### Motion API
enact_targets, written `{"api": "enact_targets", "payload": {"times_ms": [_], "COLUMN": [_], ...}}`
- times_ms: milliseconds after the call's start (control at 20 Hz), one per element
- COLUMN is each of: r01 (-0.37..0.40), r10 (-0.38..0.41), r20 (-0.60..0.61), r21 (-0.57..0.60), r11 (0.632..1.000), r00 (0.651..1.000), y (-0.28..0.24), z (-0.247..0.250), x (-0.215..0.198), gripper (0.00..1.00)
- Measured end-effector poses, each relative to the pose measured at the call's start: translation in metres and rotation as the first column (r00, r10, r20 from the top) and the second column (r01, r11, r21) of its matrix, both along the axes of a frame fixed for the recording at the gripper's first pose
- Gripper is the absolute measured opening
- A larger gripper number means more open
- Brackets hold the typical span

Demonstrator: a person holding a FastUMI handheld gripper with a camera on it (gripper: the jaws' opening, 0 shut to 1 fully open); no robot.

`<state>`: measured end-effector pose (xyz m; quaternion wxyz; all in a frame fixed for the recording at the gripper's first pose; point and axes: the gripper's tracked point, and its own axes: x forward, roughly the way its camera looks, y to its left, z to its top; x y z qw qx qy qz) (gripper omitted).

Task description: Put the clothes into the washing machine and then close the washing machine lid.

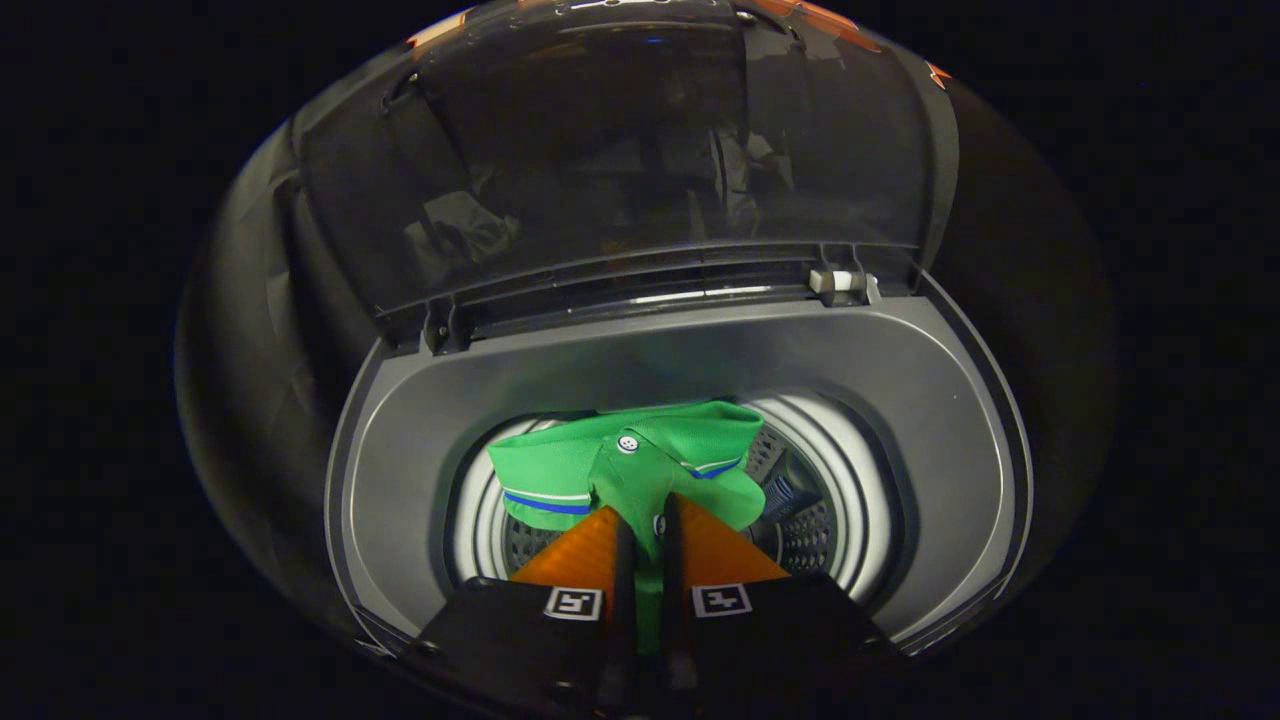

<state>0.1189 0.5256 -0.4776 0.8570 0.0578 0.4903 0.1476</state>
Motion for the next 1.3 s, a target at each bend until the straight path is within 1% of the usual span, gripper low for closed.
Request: {"api": "enact_targets", "payload": {"times_ms": [400,800,1000,1100,1150,1200,1300], "r01": [-0.012,-0.029,-0.030,-0.020,-0.020,-0.021,-0.023], "r10": [0.012,0.029,0.030,0.017,0.015,0.013,0.004], "r20": [0.006,0.027,0.066,0.131,0.183,0.246,0.387], "r21": [-0.013,-0.012,-0.004,0.015,0.024,0.030,0.045], "r11": [1.000,1.000,1.000,1.000,1.000,0.999,0.999], "r00": [1.000,0.999,0.997,0.991,0.983,0.969,0.922], "y": [0.000,0.001,-0.002,-0.003,-0.005,-0.008,-0.014], "z": [0.009,0.019,0.033,0.056,0.074,0.096,0.150], "x": [0.000,-0.004,-0.007,-0.003,0.001,0.006,0.020], "gripper": [0.99,0.99,0.99,0.99,0.99,0.99,0.99]}}
